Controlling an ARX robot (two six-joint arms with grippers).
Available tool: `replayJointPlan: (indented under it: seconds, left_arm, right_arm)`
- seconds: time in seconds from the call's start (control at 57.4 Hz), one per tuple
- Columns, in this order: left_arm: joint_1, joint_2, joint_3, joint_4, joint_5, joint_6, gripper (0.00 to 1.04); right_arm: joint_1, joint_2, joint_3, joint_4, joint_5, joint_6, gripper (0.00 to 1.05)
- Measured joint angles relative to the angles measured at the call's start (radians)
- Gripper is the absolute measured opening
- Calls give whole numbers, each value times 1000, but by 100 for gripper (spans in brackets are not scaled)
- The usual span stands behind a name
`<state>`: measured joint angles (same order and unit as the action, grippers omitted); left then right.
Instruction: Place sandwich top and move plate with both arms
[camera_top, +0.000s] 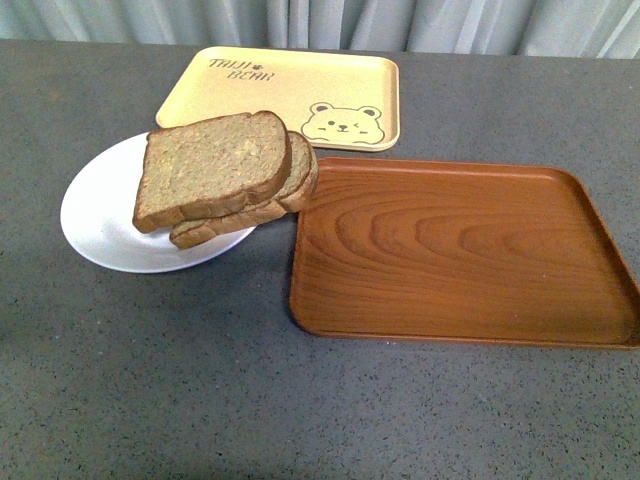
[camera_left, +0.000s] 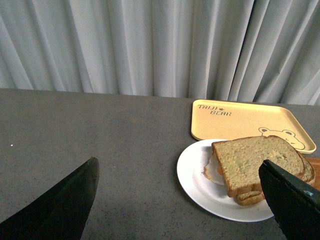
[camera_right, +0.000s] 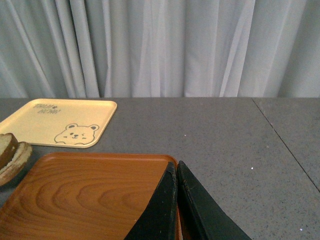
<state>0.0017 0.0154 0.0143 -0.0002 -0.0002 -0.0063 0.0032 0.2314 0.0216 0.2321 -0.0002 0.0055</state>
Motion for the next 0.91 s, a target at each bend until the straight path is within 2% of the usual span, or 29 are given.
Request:
replayJointPlan:
  seconds: [0.192,0.314,0.592,0.645,0.714,0.732,0.784,0.819,0.871,0.906]
  left_arm:
    - [0,0,0,0,0,0,96]
    - [0,0,0,0,0,0,96]
    - [0,0,0,0,0,0,96]
    - [0,0,0,0,0,0,96]
    - [3,6,3,-7,18,-10,96]
    - [21,29,21,-56,74,-32,96]
    - [103,199,134,-295,327,-138,96]
    - [127,346,183,-345,432,-221,96]
    - [131,523,217,-264,485,-280,96]
    - [132,627,236,-185,492,-308,96]
  right_arm:
    - [0,-54,0,-55,0,0,2]
    - [0,-197,0,-220,2,0,2]
    - [0,-225,1,-231,1,-1,3]
    - [0,-225,0,-231,1,-2,16]
    - [0,-225,0,-231,1,-2,28]
    - [0,-225,1,-231,2,-1,32]
    - [0,-226,0,-231,2,-2,42]
    - [0,-226,1,-231,-1,-2,51]
    - [0,-226,1,-231,-1,-2,66]
    - [0,-226,1,-232,1,-2,72]
